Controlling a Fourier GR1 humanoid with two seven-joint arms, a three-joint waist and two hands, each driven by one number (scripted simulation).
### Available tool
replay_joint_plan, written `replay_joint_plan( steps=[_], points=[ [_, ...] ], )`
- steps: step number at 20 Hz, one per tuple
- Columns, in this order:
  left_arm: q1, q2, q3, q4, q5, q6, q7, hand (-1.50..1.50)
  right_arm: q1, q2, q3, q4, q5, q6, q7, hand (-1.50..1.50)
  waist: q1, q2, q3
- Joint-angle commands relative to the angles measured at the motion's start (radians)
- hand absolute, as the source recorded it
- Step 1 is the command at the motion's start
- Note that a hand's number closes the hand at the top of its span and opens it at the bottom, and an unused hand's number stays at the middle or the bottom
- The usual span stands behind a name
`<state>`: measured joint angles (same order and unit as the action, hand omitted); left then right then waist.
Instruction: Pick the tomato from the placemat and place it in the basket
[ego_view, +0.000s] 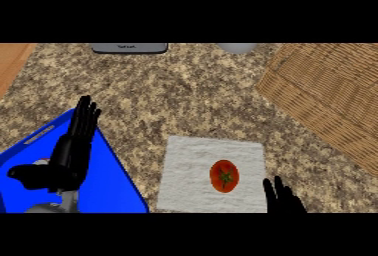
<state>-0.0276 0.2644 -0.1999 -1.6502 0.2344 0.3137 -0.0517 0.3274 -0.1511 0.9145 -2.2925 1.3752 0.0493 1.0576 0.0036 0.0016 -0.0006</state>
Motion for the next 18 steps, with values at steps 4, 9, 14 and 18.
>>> replay_joint_plan(
  steps=[4,9,14,18],
  points=[
    [0.003,0.001,0.012,-0.013,-0.006,-0.009,0.023,0.00,-0.114,0.143,0.016,0.216,0.083,-0.066,0.136,-1.50,0.001,0.000,-0.001],
    [0.026,0.008,0.028,-0.013,0.006,-0.049,-0.010,0.00,-0.089,0.110,-0.092,0.232,0.019,-0.108,0.059,-1.50,0.003,0.000,0.000],
    [0.006,-0.030,0.001,0.002,-0.034,-0.006,0.012,0.00,-0.121,0.139,-0.083,0.257,0.023,-0.085,0.085,-1.50,0.001,0.001,0.000],
    [-0.056,0.006,0.058,-0.009,-0.006,-0.026,0.070,0.00,-0.146,0.123,-0.139,0.278,-0.037,-0.123,0.046,-1.50,0.001,0.002,0.000]
  ],
)
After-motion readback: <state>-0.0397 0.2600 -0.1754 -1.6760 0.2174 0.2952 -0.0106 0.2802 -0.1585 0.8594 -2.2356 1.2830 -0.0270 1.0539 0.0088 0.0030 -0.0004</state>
